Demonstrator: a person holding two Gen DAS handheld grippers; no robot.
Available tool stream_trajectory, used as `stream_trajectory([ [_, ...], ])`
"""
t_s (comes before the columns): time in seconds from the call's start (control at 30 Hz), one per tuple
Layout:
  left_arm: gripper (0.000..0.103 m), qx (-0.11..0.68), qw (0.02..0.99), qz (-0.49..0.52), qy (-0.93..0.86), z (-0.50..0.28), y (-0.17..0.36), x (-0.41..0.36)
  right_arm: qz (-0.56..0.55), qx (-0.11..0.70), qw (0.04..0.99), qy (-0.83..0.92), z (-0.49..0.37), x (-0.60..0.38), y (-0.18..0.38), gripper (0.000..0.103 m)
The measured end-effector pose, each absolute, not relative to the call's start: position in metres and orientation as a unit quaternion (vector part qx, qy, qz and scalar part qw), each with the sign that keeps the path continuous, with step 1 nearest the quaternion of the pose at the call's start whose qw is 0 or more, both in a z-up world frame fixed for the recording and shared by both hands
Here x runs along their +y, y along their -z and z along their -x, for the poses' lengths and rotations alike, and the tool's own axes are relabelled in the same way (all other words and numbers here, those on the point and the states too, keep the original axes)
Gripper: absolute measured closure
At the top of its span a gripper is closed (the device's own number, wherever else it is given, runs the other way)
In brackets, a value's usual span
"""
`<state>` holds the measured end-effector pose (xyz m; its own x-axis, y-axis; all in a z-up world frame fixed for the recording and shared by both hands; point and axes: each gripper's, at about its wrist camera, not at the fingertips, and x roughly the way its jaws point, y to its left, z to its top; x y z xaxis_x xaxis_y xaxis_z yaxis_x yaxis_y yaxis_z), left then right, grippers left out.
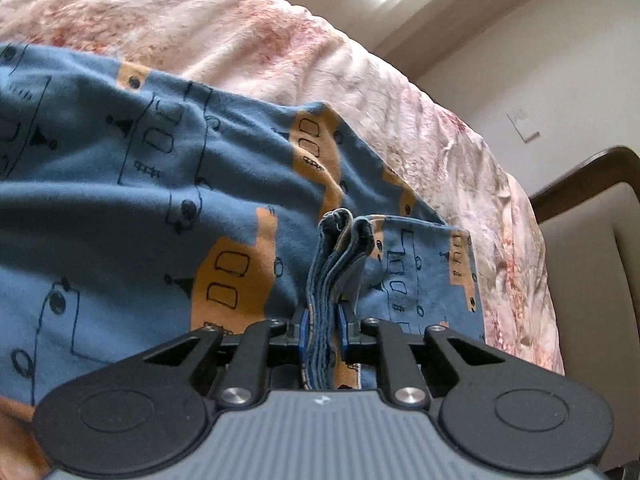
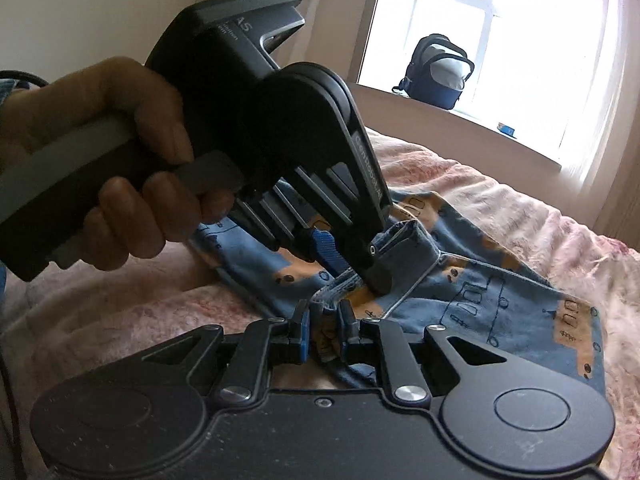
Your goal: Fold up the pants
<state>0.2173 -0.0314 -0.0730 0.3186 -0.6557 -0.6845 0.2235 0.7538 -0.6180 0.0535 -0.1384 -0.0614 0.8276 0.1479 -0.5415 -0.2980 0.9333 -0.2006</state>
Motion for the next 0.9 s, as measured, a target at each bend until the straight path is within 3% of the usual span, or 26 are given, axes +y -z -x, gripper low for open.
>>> stream_trajectory([
  [0.1,0.073,0.507,0.785,0.211,0.289,-0.216,0.070,-0.031,0.147,0.272,0.944,-0.117,-0.054,-0.137,0.065,0.085],
  [0.17,0.038,0.495,0.788,0.212,0.299,-0.212,0.065,-0.030,0.162,0.260,0.944,-0.124,-0.045,-0.136,0.063,0.079],
  [0.2,0.029,0.482,0.794,0.209,0.305,-0.208,0.060,-0.029,0.163,0.249,0.947,-0.123,-0.040,-0.142,0.060,0.074],
  [0.23,0.013,0.465,0.808,0.199,0.301,-0.203,0.054,-0.028,0.165,0.237,0.951,-0.110,-0.033,-0.148,0.057,0.070],
  [0.27,0.004,0.448,0.825,0.187,0.291,-0.198,0.049,-0.028,0.168,0.224,0.956,-0.085,-0.025,-0.157,0.053,0.059],
  [0.3,0.003,0.425,0.846,0.169,0.273,-0.193,0.044,-0.027,0.168,0.224,0.956,-0.085,-0.025,-0.157,0.053,0.041],
  [0.37,0.003,0.394,0.875,0.144,0.244,-0.188,0.041,-0.030,0.182,0.198,0.963,-0.028,-0.012,-0.176,0.047,0.018],
  [0.47,0.001,0.360,0.903,0.122,0.198,-0.185,0.043,-0.042,0.242,0.160,0.952,0.098,-0.008,-0.221,0.037,0.003],
  [0.7,0.000,0.296,0.944,-0.091,0.112,-0.175,0.058,-0.110,0.295,0.144,0.936,0.125,-0.072,-0.251,0.047,0.002],
  [0.83,0.000,0.302,0.946,-0.034,0.110,-0.180,0.068,-0.089,0.408,0.126,0.902,0.063,-0.108,-0.244,0.086,0.003],
  [0.9,0.000,0.319,0.941,-0.007,0.115,-0.189,0.069,-0.077,0.406,0.119,0.902,0.083,-0.110,-0.260,0.089,0.001],
])
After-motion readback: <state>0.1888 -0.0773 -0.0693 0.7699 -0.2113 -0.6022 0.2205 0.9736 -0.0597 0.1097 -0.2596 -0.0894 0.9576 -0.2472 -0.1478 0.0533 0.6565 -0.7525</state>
